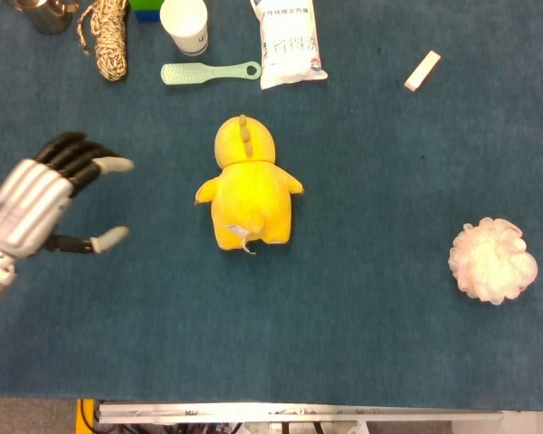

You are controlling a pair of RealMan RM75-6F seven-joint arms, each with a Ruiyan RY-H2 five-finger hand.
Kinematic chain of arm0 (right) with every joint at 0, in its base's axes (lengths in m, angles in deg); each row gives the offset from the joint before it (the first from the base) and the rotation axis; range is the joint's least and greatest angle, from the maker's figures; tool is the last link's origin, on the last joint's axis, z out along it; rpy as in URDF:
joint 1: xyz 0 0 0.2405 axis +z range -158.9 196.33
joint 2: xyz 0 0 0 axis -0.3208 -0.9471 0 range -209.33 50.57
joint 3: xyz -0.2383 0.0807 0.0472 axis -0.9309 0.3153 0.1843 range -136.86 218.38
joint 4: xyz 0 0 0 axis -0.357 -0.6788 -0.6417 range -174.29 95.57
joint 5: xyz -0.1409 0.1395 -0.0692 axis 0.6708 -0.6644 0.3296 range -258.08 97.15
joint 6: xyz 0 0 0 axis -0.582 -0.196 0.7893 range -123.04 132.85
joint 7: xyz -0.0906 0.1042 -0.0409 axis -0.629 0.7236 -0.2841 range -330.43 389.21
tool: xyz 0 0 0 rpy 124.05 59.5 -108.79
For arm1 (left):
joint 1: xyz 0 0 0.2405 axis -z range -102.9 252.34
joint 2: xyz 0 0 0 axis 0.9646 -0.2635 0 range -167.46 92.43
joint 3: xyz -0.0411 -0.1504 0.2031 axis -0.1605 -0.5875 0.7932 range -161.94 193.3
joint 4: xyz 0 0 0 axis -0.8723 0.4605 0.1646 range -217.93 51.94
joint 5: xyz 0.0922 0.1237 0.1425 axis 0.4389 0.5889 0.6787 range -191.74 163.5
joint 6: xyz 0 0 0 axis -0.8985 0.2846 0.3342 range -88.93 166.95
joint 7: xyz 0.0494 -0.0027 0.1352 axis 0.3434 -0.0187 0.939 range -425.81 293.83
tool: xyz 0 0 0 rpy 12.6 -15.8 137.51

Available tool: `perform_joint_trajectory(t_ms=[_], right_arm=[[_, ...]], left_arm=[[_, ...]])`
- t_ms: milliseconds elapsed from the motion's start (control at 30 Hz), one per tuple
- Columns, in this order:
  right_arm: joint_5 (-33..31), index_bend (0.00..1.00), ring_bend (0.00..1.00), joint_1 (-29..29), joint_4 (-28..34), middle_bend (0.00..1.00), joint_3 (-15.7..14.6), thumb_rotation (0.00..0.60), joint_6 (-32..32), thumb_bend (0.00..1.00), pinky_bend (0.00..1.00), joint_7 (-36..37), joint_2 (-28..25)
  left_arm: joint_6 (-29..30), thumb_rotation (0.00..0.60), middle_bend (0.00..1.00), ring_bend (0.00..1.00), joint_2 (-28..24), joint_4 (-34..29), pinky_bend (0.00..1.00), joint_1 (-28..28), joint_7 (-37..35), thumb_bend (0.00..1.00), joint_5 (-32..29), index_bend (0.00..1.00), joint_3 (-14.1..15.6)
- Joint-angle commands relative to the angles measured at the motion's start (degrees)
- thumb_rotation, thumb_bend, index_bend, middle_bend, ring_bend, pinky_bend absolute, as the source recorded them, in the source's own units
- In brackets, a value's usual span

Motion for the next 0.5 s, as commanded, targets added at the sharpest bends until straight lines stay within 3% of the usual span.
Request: perform_joint_trajectory(t_ms=[33, 200, 400, 500], right_arm=[[-0.34, 0.13, 0.15, -0.15, 0.48, 0.28, -0.05, 0.600, 0.04, 0.13, 0.22, -0.54, -0.20], [-0.75, 0.13, 0.15, -0.40, 1.05, 0.28, -0.15, 0.600, 0.22, 0.13, 0.22, -1.00, -0.19], [-0.81, 0.13, 0.15, -0.56, 1.39, 0.28, -0.31, 0.600, 0.29, 0.13, 0.22, -1.13, -0.26], [-0.86, 0.13, 0.15, -0.69, 1.45, 0.28, -0.38, 0.600, 0.40, 0.13, 0.22, -1.06, -0.25]], left_arm=[[-1.18, 0.295, 0.24, 0.17, 2.74, 2.57, 0.10, 2.98, -3.02, 0.17, 1.68, 0.23, 0.46], [-1.49, 0.167, 0.17, 0.11, 6.12, 4.30, 0.04, 6.48, -7.14, 0.11, 2.77, 0.21, 0.47], [0.49, 0.138, 0.13, 0.08, 10.72, 8.06, 0.02, 9.47, -9.22, 0.09, 5.37, 0.20, 0.76], [1.45, 0.129, 0.09, 0.07, 12.92, 10.40, 0.00, 10.56, -9.80, 0.08, 6.56, 0.14, 1.22]])
